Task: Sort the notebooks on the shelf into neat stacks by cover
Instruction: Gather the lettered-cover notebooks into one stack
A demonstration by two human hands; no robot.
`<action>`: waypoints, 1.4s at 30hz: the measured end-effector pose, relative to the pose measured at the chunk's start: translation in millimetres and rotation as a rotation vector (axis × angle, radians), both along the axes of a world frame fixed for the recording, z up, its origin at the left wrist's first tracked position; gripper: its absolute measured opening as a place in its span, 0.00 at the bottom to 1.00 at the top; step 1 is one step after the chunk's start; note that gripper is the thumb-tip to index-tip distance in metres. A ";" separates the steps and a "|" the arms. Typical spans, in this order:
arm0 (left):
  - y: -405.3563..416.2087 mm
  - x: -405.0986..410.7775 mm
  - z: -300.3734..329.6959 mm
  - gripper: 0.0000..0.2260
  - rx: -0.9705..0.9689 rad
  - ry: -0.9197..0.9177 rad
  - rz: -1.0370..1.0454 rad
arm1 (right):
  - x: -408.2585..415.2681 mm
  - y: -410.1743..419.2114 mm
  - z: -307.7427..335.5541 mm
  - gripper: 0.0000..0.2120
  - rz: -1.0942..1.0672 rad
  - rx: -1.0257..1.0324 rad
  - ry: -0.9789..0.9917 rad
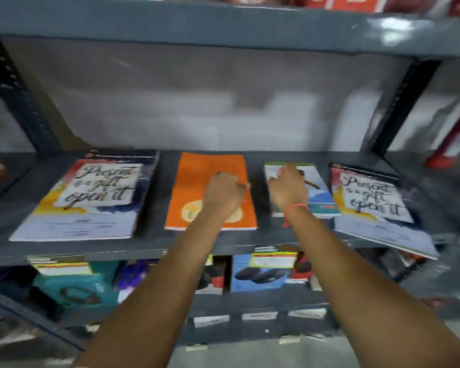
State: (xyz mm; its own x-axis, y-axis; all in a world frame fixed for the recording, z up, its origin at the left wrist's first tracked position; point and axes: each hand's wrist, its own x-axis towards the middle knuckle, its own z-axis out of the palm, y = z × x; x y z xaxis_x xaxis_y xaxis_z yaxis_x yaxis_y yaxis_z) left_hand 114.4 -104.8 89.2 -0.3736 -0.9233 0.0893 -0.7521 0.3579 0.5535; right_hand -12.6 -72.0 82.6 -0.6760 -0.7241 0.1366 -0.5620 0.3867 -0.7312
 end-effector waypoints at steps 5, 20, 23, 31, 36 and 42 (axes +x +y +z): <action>69.0 -139.8 -13.9 0.17 0.271 0.126 -0.191 | -134.1 70.6 -11.7 0.15 -0.186 0.064 -0.031; 130.5 -226.5 -58.6 0.19 0.379 0.035 0.163 | -276.6 180.4 -81.7 0.07 -0.313 -0.012 -0.888; 132.5 -230.0 -62.2 0.16 0.393 0.196 0.182 | -278.2 182.8 -79.0 0.05 -0.298 -0.062 -0.973; 136.3 -239.5 -59.5 0.02 0.703 0.609 0.339 | -299.8 194.1 -63.2 0.18 -0.205 0.181 -0.461; 145.6 -246.9 -36.3 0.17 0.583 0.596 0.225 | -302.1 205.0 -47.7 0.11 -0.206 0.298 -0.211; 137.9 -214.9 1.0 0.18 0.473 0.652 0.194 | -291.0 179.4 -9.0 0.08 -0.207 0.005 -0.378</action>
State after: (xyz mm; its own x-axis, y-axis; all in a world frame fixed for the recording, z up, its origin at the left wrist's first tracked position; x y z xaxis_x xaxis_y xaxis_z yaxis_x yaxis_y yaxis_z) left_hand -100.5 33.1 90.2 -0.2113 -0.9606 -0.1808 -0.2528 -0.1249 0.9594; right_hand -303.6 107.3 73.6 -0.8088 -0.5682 -0.1515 -0.1655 0.4671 -0.8686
